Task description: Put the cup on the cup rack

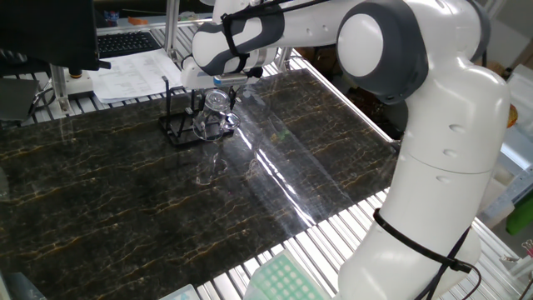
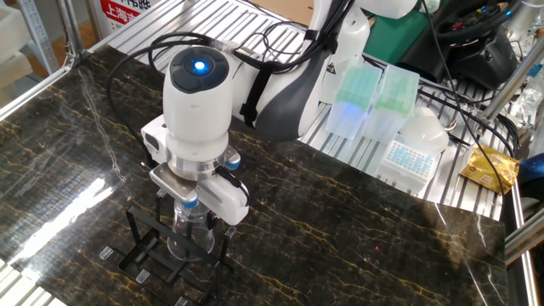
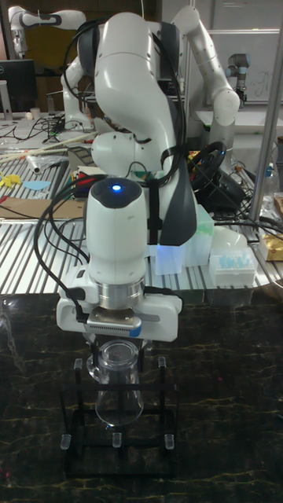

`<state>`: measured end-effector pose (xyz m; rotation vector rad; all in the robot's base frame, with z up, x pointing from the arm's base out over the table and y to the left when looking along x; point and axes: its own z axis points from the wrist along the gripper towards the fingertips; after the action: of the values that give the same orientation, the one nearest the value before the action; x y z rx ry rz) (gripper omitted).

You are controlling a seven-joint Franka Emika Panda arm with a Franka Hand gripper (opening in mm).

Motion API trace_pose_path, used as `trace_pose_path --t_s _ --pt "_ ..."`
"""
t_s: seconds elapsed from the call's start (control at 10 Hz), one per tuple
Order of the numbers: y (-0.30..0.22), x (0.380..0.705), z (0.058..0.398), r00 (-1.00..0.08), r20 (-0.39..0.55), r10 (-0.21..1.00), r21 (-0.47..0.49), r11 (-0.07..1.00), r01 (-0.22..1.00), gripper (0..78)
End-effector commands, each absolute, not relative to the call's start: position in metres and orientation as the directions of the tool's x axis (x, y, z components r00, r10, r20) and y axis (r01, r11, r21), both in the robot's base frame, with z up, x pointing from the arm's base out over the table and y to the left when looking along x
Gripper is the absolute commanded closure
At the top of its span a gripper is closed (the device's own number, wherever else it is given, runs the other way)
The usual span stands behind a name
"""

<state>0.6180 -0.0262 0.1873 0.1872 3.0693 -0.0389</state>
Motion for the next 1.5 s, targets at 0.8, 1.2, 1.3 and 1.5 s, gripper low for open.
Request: trace_pose_path --t_s 0.8,1.2,1.3,1.5 --pt "-0.028 0.62 0.179 -0.99 -0.071 0.119 -0.023 0.992 0.121 76.4" --pt "-0.028 0.62 0.175 -0.99 -0.072 0.119 -0.025 0.992 0.121 76.4" --pt "-0.028 0.62 0.174 -0.99 -0.072 0.118 -0.026 0.992 0.12 76.4" --pt "-0.028 0.621 0.172 -0.991 -0.072 0.116 -0.026 0.993 0.118 76.4"
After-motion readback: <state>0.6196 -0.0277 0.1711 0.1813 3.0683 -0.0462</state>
